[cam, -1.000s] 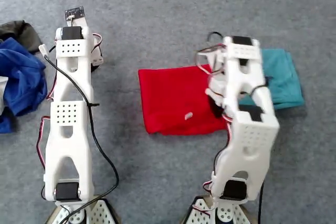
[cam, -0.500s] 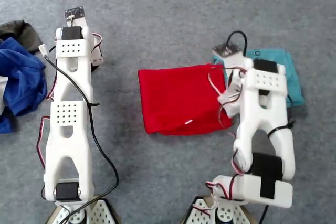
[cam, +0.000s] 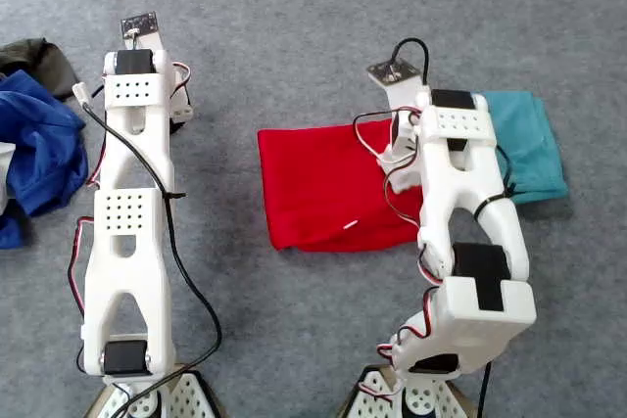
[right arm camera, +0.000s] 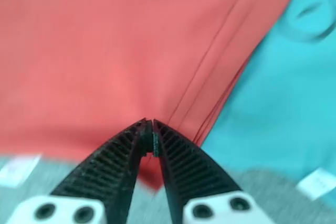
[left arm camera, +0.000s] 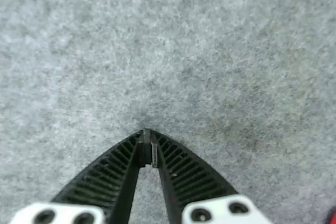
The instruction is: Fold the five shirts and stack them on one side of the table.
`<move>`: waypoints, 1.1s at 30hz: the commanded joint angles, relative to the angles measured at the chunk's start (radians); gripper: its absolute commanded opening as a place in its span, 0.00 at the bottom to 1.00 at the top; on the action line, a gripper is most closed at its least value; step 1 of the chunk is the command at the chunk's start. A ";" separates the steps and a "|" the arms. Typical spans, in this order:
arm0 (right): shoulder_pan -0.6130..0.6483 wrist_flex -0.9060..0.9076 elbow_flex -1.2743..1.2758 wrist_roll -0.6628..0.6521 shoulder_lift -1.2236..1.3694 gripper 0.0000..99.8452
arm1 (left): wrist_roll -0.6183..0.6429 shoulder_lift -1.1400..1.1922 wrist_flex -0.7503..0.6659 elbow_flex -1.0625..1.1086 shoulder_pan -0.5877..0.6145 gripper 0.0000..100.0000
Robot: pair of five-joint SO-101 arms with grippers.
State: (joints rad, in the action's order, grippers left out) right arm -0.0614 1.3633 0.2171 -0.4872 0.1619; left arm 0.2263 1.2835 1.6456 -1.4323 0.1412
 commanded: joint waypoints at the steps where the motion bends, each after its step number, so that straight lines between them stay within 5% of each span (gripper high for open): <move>1: -0.014 0.109 -0.013 -0.048 -0.036 0.01 | -0.009 -0.003 -0.032 -0.031 0.004 0.03; 6: -0.075 0.078 0.148 -0.130 -0.142 0.01 | -0.009 -0.003 -0.034 -0.031 0.004 0.03; 13: -0.172 -0.189 0.297 -0.143 -0.150 0.02 | -0.014 -0.011 -0.003 -0.031 -0.005 0.03; 22: -0.279 0.101 0.062 -0.129 -0.337 0.02 | -0.130 -0.167 0.114 -0.228 -0.274 0.03; 29: -0.275 0.068 0.171 -0.121 -0.398 0.02 | -0.120 -0.176 0.112 -0.131 -0.478 0.03; 33: -0.250 -0.078 0.277 -0.046 -0.397 0.02 | -0.120 -0.121 0.112 -0.128 -0.467 0.03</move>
State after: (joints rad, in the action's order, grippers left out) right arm -0.3376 1.3755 0.4473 -0.5808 -0.1987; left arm 0.1066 1.1653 1.7545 -1.5581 -0.3330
